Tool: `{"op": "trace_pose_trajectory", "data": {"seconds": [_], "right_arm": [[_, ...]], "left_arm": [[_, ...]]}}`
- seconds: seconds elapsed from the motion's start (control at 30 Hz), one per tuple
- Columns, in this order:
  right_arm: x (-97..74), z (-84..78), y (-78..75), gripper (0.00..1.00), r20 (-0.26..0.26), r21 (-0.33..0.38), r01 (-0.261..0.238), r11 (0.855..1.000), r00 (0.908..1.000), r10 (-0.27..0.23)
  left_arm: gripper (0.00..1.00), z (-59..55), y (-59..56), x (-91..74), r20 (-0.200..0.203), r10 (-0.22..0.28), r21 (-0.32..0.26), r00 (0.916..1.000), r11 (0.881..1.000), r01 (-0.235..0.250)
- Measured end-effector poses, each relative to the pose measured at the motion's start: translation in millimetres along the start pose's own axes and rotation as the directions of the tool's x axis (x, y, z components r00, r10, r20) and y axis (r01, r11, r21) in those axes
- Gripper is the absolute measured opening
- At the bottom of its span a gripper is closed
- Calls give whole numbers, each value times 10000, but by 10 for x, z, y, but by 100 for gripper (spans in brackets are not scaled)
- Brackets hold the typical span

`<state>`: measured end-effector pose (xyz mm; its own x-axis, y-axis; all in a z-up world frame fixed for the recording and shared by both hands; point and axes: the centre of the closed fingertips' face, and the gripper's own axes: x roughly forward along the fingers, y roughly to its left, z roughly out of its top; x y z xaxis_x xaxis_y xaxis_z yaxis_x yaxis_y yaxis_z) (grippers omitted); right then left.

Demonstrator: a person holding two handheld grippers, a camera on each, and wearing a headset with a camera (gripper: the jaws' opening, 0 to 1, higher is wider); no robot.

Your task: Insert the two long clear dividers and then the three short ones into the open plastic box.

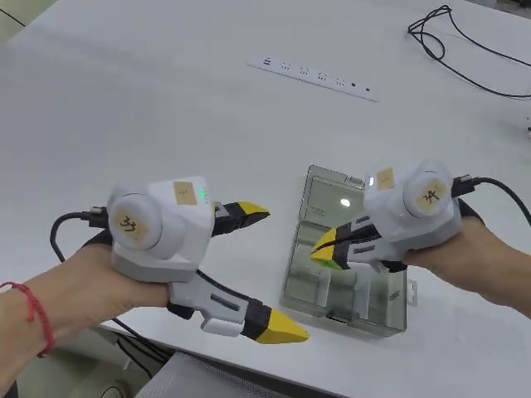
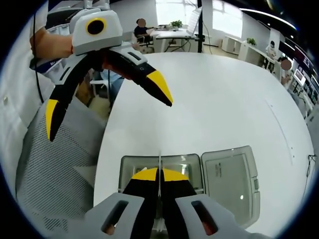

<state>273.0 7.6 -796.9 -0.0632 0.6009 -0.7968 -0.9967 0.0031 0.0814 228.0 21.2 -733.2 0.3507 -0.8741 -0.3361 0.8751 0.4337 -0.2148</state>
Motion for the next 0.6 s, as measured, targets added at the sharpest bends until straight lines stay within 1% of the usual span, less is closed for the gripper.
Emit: {"op": "trace_pose_trajectory", "data": {"seconds": [0.37,0.6], "right_arm": [[92,-65,14,2,-556,-132,-47,9999,9984,40],[160,-122,27,2,-1130,-560,22,9984,9936,-85]], "left_arm": [[99,-4,-8,9,-9,-65,-25,10000,10000,65],[99,-1,-10,7,-31,-69,-15,10000,10000,69]]}}
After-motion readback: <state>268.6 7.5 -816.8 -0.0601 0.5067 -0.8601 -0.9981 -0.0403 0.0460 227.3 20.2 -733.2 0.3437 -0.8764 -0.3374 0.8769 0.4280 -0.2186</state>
